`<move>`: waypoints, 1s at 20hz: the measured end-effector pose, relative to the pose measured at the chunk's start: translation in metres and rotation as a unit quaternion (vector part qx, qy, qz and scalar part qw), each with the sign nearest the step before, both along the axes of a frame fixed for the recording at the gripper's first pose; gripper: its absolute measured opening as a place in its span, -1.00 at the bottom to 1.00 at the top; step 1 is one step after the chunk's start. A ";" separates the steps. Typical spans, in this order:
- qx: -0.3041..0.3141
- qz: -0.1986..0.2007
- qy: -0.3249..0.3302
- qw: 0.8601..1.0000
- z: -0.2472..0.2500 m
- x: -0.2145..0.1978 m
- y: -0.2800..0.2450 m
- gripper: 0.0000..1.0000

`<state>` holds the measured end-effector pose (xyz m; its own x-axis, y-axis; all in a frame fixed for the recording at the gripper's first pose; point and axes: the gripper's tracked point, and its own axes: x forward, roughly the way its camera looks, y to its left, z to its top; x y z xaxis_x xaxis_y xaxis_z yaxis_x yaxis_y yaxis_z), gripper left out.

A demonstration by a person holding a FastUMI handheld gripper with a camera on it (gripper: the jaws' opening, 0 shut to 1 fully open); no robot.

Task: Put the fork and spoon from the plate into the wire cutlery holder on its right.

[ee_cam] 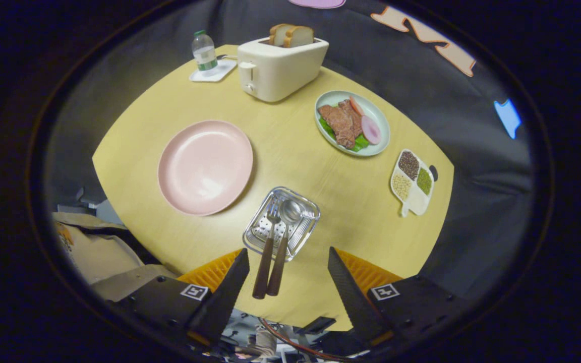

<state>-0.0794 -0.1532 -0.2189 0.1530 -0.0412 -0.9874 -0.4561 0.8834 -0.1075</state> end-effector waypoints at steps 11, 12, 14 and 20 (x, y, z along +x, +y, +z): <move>0.110 -0.138 -0.293 0.940 0.052 0.006 0.006 1.00; 0.111 -0.141 -0.315 0.932 0.058 0.003 0.004 1.00; 0.112 -0.145 -0.360 0.915 0.071 0.002 0.002 1.00; 0.130 -0.185 -0.482 0.846 0.110 0.004 0.004 0.99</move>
